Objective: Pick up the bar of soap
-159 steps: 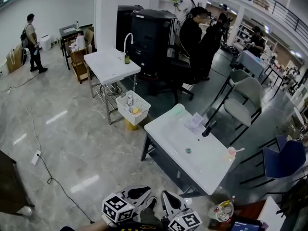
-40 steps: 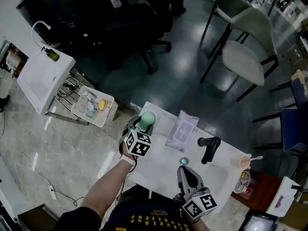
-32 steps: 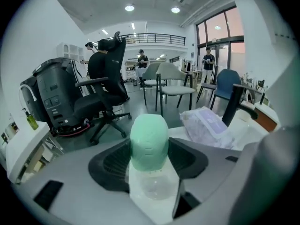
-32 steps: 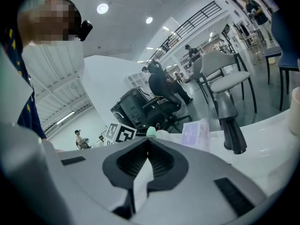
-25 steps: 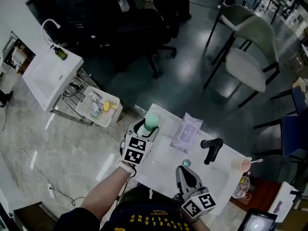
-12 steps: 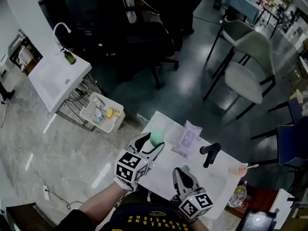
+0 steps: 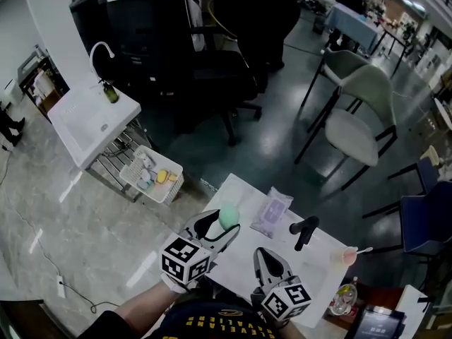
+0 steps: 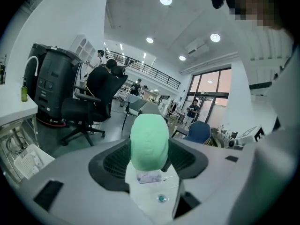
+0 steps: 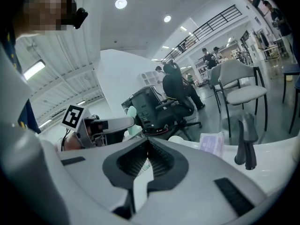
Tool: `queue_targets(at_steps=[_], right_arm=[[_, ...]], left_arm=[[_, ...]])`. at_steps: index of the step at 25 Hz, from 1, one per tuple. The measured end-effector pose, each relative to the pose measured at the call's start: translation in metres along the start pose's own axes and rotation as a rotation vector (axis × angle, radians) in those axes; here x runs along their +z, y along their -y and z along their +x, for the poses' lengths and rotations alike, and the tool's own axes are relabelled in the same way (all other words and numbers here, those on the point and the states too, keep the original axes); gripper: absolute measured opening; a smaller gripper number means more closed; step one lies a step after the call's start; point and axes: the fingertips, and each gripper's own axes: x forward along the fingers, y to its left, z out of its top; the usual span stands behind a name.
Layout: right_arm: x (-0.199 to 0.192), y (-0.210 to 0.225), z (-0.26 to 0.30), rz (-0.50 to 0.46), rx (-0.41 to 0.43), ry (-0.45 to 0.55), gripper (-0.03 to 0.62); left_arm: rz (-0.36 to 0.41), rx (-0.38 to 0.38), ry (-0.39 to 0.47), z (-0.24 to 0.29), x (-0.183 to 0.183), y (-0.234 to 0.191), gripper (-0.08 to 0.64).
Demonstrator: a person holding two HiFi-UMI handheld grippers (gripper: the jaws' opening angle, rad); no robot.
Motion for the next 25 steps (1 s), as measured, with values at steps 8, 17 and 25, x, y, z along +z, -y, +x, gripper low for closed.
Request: queue_targets(at_steps=[8, 17, 25], right_arm=[[0.012, -0.011, -0.006, -0.039, 0.047, 0.048, 0.009], [0.028, -0.016, -0.011, -0.073, 0.056, 0.094, 0.009], [0.035, -0.018, -0.016, -0.066, 0.062, 0.132, 0.009]], left_arm=[[-0.009, -0.017, 0.015, -0.017, -0.006, 0.016, 0.264], [0.007, -0.063, 0.034, -0.026, -0.001, 0.039, 0.265], [0.030, -0.079, 0.040, -0.029, 0.002, 0.050, 0.264]])
